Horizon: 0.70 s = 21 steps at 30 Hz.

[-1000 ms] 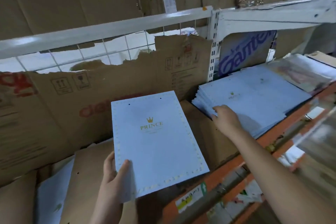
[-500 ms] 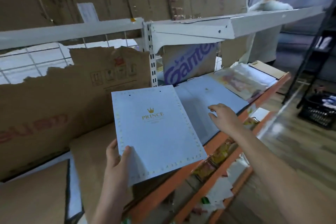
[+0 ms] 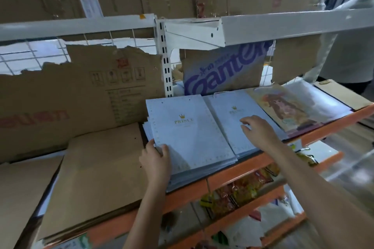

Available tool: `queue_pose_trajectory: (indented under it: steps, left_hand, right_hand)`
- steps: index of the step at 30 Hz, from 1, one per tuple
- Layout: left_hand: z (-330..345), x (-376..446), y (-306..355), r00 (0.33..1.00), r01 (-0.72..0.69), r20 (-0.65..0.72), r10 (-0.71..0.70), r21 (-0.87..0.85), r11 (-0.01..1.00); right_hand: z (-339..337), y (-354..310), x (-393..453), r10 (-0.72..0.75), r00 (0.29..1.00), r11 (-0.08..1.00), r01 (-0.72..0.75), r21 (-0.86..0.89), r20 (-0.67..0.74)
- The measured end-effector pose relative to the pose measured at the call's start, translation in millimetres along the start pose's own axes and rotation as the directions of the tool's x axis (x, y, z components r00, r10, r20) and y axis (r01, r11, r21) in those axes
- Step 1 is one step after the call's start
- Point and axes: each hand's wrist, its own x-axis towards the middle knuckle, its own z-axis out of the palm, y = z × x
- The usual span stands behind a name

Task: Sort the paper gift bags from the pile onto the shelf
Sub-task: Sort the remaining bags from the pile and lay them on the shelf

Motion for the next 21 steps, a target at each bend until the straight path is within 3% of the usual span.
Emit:
queue_pose_trajectory:
  steps: [2, 5, 11, 17, 21]
  left_hand:
    - [7, -4, -1, 1.000, 0.022, -0.011, -0.021, 0.120, 0.992]
    - [9, -11, 3, 1.000, 0.026, -0.018, -0.023, 0.162, 0.987]
    - [-11, -5, 4, 1.000, 0.001, 0.025, -0.004, 0.143, 0.990]
    - [-99, 13, -28, 0.991, -0.103, -0.044, 0.124, 0.330, 0.938]
    - [-182, 27, -74, 0.985, -0.053, -0.120, 0.125, 0.479, 0.876]
  right_hand:
    - [3, -3, 6, -0.015, 1.000, 1.000, 0.015, 0.026, 0.006]
    - [8, -10, 11, -0.049, 0.999, 0.997, 0.048, 0.060, 0.013]
    - [18, -50, 17, -0.168, 0.985, 0.982, 0.170, 0.082, -0.022]
    - [44, -146, 9, -0.327, 0.944, 0.928, 0.328, 0.178, -0.034]
    - [80, -228, -17, -0.447, 0.895, 0.869, 0.433, 0.238, 0.003]
